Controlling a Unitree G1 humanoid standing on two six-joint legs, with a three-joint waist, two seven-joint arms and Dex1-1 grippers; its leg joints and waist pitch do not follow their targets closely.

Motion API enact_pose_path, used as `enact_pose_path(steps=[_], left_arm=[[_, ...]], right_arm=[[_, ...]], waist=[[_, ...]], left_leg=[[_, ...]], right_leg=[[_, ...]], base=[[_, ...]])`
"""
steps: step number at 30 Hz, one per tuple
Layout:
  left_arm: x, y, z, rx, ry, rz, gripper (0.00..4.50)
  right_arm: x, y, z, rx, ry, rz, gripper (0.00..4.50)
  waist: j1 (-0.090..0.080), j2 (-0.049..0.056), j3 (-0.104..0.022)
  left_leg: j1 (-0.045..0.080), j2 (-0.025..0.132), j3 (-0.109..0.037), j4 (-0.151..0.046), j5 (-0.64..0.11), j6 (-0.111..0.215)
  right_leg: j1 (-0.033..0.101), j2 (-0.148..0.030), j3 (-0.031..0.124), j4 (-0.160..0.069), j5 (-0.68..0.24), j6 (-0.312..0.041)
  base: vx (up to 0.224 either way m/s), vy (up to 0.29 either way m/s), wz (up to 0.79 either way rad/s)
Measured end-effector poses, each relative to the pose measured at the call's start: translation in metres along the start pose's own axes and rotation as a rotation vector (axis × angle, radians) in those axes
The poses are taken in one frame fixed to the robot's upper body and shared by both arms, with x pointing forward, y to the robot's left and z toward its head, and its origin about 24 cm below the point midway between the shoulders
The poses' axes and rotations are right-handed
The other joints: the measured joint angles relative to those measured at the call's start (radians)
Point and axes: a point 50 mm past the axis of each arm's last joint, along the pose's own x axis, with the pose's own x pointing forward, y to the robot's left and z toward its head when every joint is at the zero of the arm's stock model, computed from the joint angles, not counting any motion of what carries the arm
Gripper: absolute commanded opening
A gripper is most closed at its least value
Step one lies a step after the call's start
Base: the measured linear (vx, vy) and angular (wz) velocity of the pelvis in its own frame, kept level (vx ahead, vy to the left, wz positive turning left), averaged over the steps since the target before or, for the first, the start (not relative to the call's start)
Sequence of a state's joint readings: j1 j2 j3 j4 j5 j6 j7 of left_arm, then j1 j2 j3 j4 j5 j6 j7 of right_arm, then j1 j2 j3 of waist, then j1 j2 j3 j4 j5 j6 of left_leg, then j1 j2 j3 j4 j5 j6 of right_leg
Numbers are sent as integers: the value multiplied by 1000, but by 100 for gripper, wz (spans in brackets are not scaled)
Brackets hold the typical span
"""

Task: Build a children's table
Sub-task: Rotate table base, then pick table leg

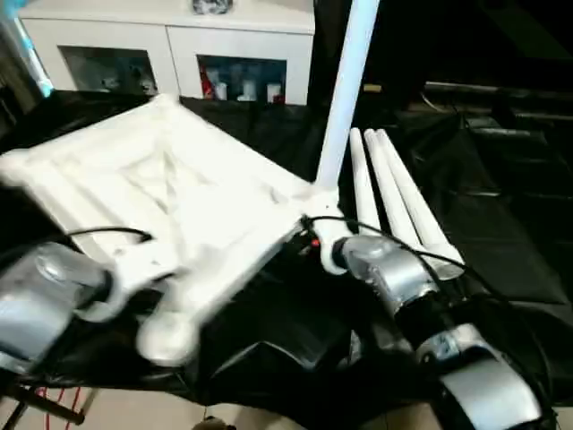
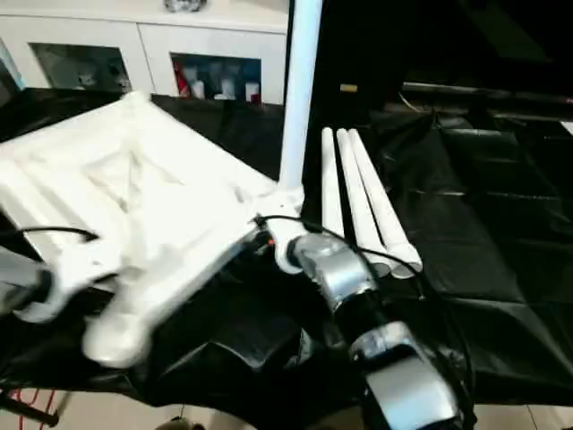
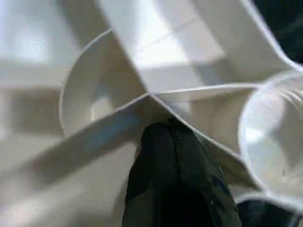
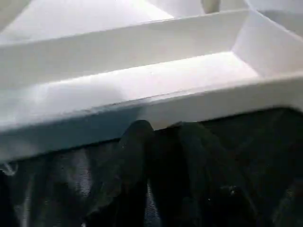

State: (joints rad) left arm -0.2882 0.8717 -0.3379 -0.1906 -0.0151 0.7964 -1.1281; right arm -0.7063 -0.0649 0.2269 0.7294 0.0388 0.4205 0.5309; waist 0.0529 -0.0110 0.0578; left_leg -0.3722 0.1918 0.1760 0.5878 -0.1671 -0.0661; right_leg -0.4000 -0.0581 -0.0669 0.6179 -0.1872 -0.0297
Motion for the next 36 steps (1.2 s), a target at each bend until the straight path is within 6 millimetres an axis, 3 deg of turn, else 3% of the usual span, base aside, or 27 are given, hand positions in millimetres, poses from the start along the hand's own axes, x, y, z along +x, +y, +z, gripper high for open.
enact_pose_path(steps=[9, 12, 25, 30, 33, 36], left_arm=[[27, -8, 30, 103, -120, -55, 0], [33, -3, 38, 121, -152, -26, 0], [52, 11, 58, 193, -214, 83, 0], [48, 18, 51, 208, -190, 128, 0], [48, 19, 48, 198, -191, 140, 0], [46, 21, 47, 194, -213, 149, 0]], right_arm=[[3, -1, -6, -6, 3, -2, 9], [4, 0, -6, -10, -2, 1, 3], [3, -3, -2, -30, -46, -24, 3], [-13, -17, 26, 38, -165, -94, 3], [-29, -27, 43, 100, -260, -113, 36], [-35, -34, 47, 124, -271, -169, 55]], waist=[[-5, 0, 0], [-7, 0, 0], [-13, 1, 1], [-10, 2, 1], [-5, 2, 1], [0, 2, 1]], left_leg=[[0, 0, 0, 1, 0, 0], [0, 0, 0, 2, 0, 0], [0, 0, 0, 3, 0, 0], [0, 0, 0, 4, 0, 0], [0, 0, 0, 4, 0, 0], [1, 0, 0, 4, 1, -1]], right_leg=[[0, 0, 0, 1, 0, 0], [0, 0, 0, 3, 0, 0], [-1, 0, 0, 6, 0, 0], [-1, 0, 0, 6, 0, 0], [-1, 0, 0, 6, 0, 0], [-2, 0, 0, 7, 0, 0]], base=[[0, 0, 0], [0, 0, 0], [0, 0, 0], [0, 0, 0], [0, 0, 0], [0, 0, 0]])
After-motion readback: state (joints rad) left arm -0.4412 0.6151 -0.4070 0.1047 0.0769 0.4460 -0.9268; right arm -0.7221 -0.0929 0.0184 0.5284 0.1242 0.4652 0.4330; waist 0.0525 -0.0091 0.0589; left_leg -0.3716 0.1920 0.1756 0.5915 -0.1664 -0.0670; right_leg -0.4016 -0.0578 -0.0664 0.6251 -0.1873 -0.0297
